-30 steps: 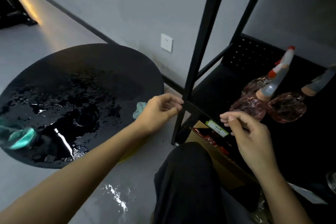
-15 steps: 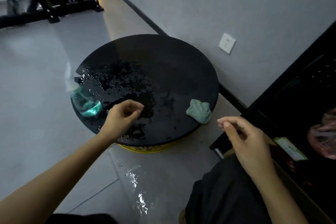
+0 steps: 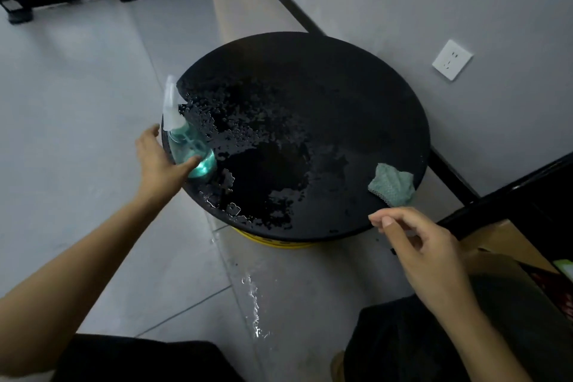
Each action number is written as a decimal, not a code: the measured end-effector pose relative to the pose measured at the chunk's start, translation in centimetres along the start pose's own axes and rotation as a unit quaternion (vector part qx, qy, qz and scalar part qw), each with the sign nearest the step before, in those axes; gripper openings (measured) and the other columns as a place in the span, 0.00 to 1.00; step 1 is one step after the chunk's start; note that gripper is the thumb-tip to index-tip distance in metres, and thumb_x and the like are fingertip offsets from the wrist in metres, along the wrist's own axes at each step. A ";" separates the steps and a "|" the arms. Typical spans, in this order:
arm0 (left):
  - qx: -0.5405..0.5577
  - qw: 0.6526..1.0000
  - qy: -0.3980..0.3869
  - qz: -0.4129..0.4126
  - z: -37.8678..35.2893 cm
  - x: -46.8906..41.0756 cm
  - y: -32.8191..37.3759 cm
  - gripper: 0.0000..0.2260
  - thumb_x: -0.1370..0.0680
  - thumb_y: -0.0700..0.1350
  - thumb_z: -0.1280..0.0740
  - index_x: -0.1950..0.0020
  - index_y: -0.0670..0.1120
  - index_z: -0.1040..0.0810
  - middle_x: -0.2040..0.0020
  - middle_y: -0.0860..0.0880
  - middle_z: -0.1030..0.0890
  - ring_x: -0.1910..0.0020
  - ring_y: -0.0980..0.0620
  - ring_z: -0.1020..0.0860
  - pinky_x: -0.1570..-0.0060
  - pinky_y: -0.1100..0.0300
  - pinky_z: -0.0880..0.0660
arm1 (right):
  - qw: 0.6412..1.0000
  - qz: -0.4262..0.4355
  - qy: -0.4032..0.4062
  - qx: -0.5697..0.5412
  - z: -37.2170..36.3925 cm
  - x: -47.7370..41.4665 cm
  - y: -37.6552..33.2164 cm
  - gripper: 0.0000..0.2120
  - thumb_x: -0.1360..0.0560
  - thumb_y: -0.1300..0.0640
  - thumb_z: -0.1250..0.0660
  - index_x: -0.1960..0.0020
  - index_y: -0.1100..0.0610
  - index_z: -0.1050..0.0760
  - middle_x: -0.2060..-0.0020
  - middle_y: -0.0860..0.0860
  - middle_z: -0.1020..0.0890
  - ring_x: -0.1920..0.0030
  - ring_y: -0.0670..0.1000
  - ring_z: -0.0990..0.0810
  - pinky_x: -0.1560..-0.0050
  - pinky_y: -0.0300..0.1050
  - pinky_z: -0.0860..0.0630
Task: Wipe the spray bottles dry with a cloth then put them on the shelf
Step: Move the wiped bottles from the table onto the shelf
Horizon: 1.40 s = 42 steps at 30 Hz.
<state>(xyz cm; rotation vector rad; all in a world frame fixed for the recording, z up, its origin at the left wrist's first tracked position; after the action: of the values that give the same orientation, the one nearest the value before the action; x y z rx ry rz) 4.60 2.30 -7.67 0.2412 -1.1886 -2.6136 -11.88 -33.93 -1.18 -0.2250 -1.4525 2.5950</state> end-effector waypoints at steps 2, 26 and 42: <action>0.009 0.999 -0.050 0.003 -0.1 -2.1 -0.6 0.45 0.35 0.46 0.19 0.26 0.43 0.42 0.30 0.40 0.36 0.30 0.42 0.35 0.29 0.46 0.37 | 1.000 -0.001 -0.005 0.005 -0.5 -0.1 -0.1 0.12 0.22 0.61 0.36 0.56 0.46 0.20 0.56 0.40 0.18 0.53 0.44 0.19 0.55 0.43 0.24; 0.101 0.965 -0.206 -0.124 -2.7 1.9 9.0 0.30 0.41 0.54 0.18 0.43 0.51 0.24 0.46 0.49 0.18 0.47 0.47 0.19 0.44 0.46 0.22 | 0.999 0.007 0.042 -0.027 5.0 1.8 -0.4 0.13 0.22 0.63 0.38 0.55 0.47 0.20 0.55 0.40 0.18 0.52 0.43 0.19 0.54 0.43 0.23; 0.212 0.854 -0.344 -0.328 -11.5 20.6 29.8 0.35 0.40 0.55 0.20 0.36 0.47 0.25 0.44 0.45 0.20 0.44 0.50 0.20 0.43 0.50 0.23 | 0.979 0.004 0.203 -0.025 20.6 9.7 2.0 0.10 0.22 0.63 0.37 0.54 0.52 0.19 0.56 0.42 0.17 0.51 0.38 0.20 0.53 0.28 0.27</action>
<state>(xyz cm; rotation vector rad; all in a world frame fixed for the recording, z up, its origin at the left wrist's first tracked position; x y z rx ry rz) -7.17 -30.99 6.51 -0.3157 -2.2766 -3.0761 -25.78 -49.99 7.29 -0.7190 -1.3636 2.3345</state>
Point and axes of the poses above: each hand's wrist, its own x-axis away from the middle knuckle, its own z-axis out of the back of the hand, y = z × x, the point moved 3 cm from there along -x, towards the middle knuckle
